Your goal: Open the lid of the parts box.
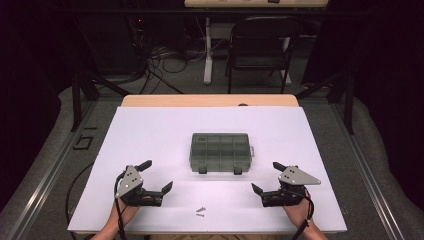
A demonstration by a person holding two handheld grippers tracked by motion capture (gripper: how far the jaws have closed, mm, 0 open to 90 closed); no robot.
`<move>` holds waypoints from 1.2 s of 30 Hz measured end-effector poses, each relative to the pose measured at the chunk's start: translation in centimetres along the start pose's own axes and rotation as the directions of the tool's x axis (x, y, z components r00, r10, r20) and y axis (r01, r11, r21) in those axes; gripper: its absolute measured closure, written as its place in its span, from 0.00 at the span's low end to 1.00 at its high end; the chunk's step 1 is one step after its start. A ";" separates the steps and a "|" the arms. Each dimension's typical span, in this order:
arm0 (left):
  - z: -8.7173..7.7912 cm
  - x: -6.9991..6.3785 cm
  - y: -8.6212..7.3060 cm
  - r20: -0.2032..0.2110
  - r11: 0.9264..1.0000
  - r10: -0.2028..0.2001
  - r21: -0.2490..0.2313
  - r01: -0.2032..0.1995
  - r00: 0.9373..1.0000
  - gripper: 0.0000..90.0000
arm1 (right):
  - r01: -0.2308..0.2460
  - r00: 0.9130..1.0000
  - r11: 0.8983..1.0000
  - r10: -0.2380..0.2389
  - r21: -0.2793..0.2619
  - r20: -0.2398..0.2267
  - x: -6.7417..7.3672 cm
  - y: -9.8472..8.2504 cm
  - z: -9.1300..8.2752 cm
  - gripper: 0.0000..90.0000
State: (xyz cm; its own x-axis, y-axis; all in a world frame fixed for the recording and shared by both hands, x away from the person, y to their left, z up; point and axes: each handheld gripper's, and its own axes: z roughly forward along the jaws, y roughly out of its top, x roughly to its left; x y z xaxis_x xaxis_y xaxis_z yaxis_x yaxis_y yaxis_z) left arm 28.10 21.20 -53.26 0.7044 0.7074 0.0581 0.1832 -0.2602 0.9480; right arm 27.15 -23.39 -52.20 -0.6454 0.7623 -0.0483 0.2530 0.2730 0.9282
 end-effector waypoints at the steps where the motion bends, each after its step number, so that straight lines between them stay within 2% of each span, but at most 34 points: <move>1: 0.1 0.0 0.0 0.001 1.000 -0.001 0.007 0.001 1.000 0.00 | 0.001 1.000 1.000 -0.001 0.003 0.000 -0.1 0.0 0.1 0.00; 16: 2.2 0.7 0.5 0.000 0.999 -0.017 0.035 0.017 1.000 0.00 | 0.003 1.000 0.999 -0.002 0.041 -0.006 -0.7 0.5 2.0 0.00; 29: 4.1 0.8 0.9 0.012 0.998 -0.003 0.064 0.002 1.000 0.01 | 0.012 1.000 0.997 -0.011 0.078 -0.007 -0.9 0.8 3.5 0.00; 35: 5.0 0.8 1.2 0.024 0.997 0.003 0.073 -0.005 1.000 0.06 | 0.016 1.000 0.996 -0.015 0.090 -0.008 -1.0 0.9 4.0 0.04; 36: 5.3 0.8 1.2 0.028 0.997 0.005 0.077 -0.007 1.000 0.08 | 0.025 1.000 0.995 -0.025 0.093 -0.007 -1.0 0.9 4.2 0.09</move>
State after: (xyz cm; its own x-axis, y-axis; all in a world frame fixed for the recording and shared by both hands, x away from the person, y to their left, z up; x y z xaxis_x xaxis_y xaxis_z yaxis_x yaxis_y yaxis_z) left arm 32.49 17.93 -53.72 0.7239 0.6878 0.0538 0.2308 -0.3150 0.9206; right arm 31.08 -21.43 -52.85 -0.6562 0.7515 -0.0685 0.3024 0.3451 0.8885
